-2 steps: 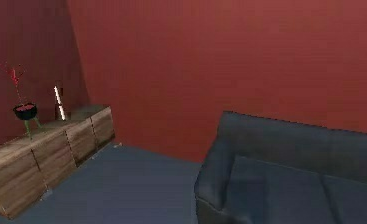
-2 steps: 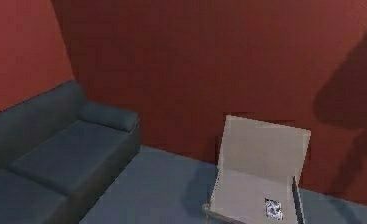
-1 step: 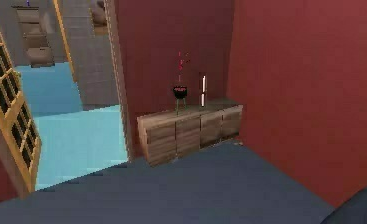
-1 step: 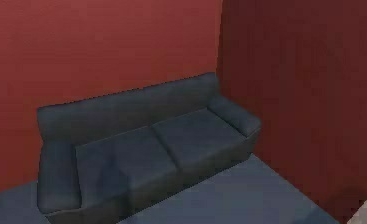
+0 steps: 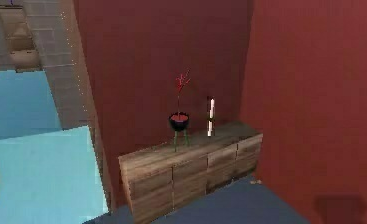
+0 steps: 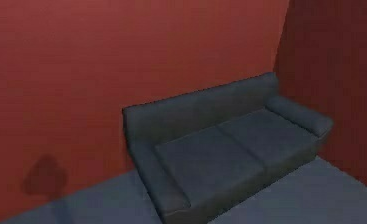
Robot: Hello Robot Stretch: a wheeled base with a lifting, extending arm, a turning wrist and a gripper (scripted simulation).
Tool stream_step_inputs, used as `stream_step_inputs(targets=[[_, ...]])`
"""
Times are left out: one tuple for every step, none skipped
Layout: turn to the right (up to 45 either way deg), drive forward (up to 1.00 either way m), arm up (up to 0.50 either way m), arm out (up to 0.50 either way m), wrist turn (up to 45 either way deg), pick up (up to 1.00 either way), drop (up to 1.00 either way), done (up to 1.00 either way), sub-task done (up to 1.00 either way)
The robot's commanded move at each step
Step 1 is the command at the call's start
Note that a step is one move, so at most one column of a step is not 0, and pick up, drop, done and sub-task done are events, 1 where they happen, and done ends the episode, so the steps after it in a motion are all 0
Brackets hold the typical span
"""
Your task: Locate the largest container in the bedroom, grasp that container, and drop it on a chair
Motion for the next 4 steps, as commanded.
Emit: stream_step_inputs(targets=[[-24.0, 0.00, 0.00, 0.00, 0.0, 0.00, 0.00, 0.00, 0.00], [0.0, 0.50, 0.00, 0.00, 0.0, 0.00, 0.00, 0.00, 0.00], [-24.0, 0.00, 0.00, 0.00, 0.0, 0.00, 0.00, 0.00, 0.00], [0.0, 0.85, 0.00, 0.00, 0.0, 0.00, 0.00, 0.00, 0.00]])
